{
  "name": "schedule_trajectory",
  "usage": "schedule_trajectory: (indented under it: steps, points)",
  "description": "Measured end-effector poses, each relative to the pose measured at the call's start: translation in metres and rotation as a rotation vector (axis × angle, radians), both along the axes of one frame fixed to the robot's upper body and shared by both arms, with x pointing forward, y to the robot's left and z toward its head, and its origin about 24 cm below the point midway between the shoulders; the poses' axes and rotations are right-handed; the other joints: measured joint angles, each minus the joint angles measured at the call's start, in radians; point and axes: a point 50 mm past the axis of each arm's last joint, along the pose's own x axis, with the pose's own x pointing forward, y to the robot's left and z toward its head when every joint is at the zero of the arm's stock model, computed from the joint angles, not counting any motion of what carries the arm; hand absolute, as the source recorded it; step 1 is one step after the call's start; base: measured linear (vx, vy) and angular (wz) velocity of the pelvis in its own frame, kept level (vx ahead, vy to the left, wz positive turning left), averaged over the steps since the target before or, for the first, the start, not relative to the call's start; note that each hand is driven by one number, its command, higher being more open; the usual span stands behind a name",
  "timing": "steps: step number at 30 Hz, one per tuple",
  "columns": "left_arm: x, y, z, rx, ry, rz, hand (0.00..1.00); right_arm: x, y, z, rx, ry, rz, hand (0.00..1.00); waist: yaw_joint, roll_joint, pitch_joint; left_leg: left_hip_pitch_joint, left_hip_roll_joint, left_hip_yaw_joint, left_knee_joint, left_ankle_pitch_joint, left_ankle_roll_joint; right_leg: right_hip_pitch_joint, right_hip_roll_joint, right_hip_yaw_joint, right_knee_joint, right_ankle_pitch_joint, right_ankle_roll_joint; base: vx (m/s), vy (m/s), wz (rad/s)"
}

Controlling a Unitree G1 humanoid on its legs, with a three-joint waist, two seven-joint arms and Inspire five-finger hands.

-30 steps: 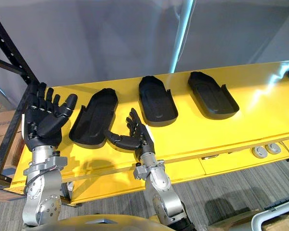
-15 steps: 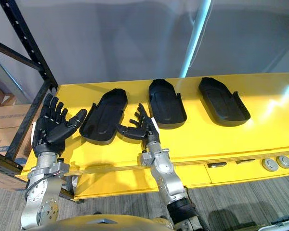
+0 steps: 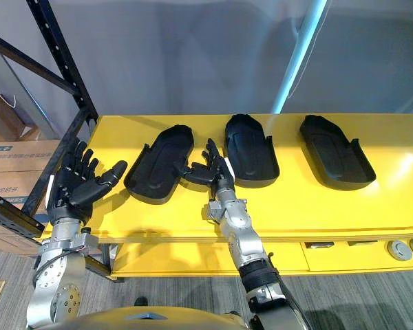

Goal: Walk over and take three plastic housings, then place them on the shelf

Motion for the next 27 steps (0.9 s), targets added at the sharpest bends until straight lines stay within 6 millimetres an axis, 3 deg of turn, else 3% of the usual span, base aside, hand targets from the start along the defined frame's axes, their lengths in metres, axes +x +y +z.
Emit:
schedule_trajectory:
  steps: [7, 19, 27]
  points:
    - [0.003, -0.007, -0.026, -0.006, 0.146, -0.109, 1.0, 0.014, -0.003, 0.008, -0.028, -0.011, 0.023, 1.0, 0.015, 0.0, 0.015, 0.0, 0.0, -0.002, 0.0, 0.003, 0.0, 0.001, 0.0, -0.004, 0.0, -0.003, -0.005, 0.0, 0.0, 0.0]
    - [0.02, -0.016, -0.028, -0.009, 0.139, -0.257, 1.0, 0.031, -0.001, 0.016, -0.061, -0.012, 0.076, 1.0, 0.016, 0.01, 0.03, -0.002, -0.002, -0.012, 0.0, 0.012, 0.001, -0.001, -0.004, -0.012, 0.011, 0.0, -0.002, -0.01, 0.0, 0.01]
    - [0.032, -0.024, -0.03, -0.028, 0.132, -0.379, 1.0, 0.042, -0.006, 0.026, -0.153, -0.023, 0.087, 1.0, 0.033, 0.009, 0.031, -0.019, -0.001, -0.028, 0.0, 0.017, 0.003, 0.001, -0.001, -0.022, 0.005, 0.006, 0.003, -0.02, -0.002, 0.06]
